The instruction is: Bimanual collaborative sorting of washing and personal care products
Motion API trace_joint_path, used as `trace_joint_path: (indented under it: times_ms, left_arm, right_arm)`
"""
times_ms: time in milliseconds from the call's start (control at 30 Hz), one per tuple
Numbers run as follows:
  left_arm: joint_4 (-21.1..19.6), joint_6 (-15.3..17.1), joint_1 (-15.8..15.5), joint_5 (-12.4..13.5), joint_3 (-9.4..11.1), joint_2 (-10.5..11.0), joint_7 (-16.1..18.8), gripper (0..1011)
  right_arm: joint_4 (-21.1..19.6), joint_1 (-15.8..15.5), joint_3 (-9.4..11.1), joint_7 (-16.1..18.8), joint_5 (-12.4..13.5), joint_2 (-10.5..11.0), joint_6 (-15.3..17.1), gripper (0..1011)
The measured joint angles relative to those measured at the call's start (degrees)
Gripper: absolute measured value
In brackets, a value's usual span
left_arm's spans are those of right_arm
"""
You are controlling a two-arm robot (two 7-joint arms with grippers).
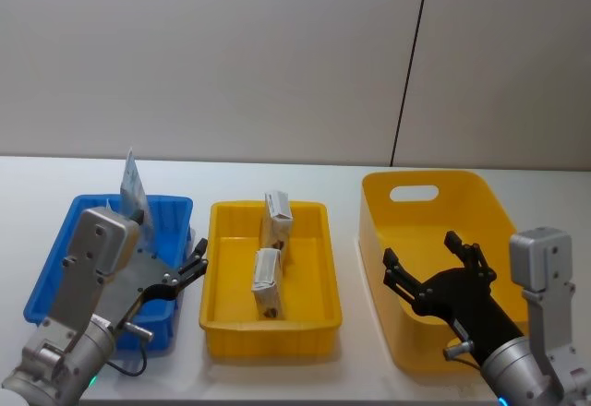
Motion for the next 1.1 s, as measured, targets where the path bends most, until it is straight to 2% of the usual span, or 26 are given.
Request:
trace_joint_path:
  times_ms: [1100]
  left_arm:
    - [0.00, 0.00, 0.00, 0.00, -0.01, 0.00, 0.00, 1001]
  right_arm:
    - [0.00, 0.00, 0.00, 0.00, 0.00, 0.00, 0.00, 1003]
